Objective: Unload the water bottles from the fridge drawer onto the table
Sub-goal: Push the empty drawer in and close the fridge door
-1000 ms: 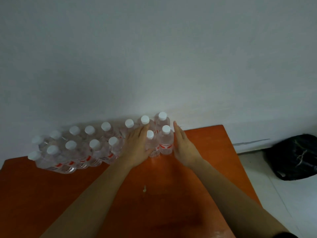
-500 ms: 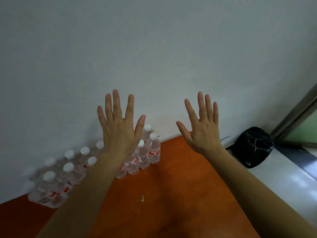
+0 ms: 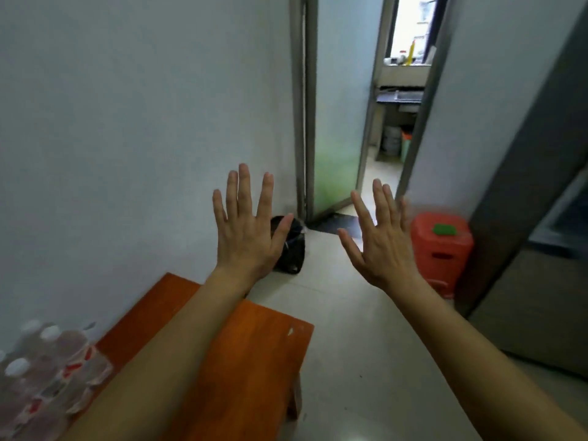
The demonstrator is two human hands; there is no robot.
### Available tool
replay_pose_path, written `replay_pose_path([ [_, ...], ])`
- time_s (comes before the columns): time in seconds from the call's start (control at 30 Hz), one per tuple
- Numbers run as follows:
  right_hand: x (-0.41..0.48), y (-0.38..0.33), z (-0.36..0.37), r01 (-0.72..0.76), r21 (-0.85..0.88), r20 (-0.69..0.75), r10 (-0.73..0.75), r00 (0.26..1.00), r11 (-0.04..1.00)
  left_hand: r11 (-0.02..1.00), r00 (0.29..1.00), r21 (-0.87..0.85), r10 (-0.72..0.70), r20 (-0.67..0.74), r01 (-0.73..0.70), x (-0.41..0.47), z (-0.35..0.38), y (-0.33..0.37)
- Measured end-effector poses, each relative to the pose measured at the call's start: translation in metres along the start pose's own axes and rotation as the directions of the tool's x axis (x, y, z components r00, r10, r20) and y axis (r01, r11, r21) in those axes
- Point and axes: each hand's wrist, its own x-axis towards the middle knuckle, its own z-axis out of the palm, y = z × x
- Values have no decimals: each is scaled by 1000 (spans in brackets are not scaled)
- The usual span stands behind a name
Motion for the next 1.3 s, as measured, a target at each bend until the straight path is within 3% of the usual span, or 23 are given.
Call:
replay_pose_path([
  [0.3, -178, 292, -93, -322, -219, -44, 321, 946, 921, 953, 965, -203, 247, 88, -225, -22, 69, 328],
  [0.43, -239, 399, -126, -484, -295, -41, 496, 868, 823, 919, 914, -253, 354, 197, -302, -36, 97, 447],
  [0.57, -279, 480, -146, -577, -322, -39, 599, 800, 750, 877, 853, -278, 459, 249, -392, -22, 124, 528],
  [0.87, -314, 638, -125, -676, -349, -7, 720, 694, 649, 856, 806, -316, 502, 313, -410, 30, 219, 693],
  [1.0, -302, 721, -114, -706, -382, 29, 771, 636, 597, 814, 737, -395, 565, 370, -426, 72, 256, 772],
  [1.13, -274, 793, -109, -674, -402, 89, 759, 645, 620, 771, 682, -436, 625, 379, -464, 124, 284, 841],
  [1.3, -267, 866, -93, -746, -289, 178, 799, 574, 600, 735, 583, -456, 677, 450, -502, 158, 318, 911],
])
